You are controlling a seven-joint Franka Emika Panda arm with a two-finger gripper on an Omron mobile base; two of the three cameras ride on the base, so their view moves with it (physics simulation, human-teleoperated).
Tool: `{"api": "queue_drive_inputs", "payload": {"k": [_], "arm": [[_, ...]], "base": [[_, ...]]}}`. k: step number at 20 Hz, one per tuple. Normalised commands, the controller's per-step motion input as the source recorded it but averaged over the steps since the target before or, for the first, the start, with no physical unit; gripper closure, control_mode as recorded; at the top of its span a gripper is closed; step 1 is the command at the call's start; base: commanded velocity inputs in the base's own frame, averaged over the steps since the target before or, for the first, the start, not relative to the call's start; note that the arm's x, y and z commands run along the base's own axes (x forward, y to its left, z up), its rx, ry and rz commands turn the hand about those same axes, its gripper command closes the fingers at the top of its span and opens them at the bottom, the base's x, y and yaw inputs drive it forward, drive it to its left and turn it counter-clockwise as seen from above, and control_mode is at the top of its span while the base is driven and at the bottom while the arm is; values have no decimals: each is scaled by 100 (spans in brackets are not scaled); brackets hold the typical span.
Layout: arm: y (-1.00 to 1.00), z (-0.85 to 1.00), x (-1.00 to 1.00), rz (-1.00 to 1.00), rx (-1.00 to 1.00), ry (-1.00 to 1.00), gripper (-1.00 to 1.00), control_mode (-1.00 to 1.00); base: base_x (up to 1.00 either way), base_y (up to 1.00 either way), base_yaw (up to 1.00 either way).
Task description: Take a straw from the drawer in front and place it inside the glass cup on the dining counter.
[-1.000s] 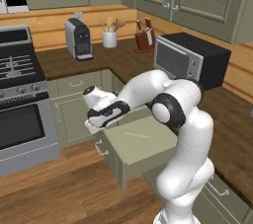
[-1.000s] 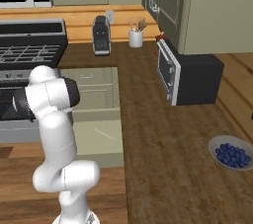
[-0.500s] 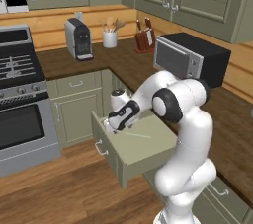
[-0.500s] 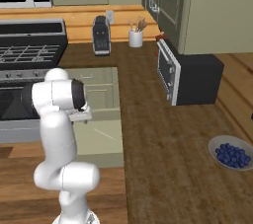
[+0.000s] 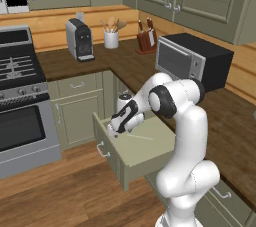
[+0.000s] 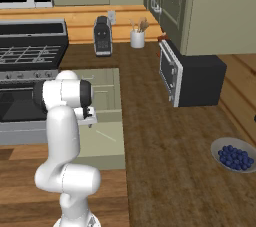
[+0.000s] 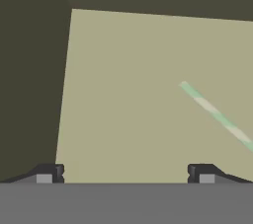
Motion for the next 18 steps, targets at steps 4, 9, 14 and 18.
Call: {"api": "queue_drive_inputs", "payload": {"k": [4,9,14,18], "arm": [[22,-56,28,1,12,8,-100,-100],[85,-52,-6,2,6,6,-100,-100],[100,-36,-21,0,0,5,-100,-100],[100,-13,-25,0,0,3,-100,-100]], "base": [[0,0,0],[0,0,0],[0,0,0],[0,0,0]]}}
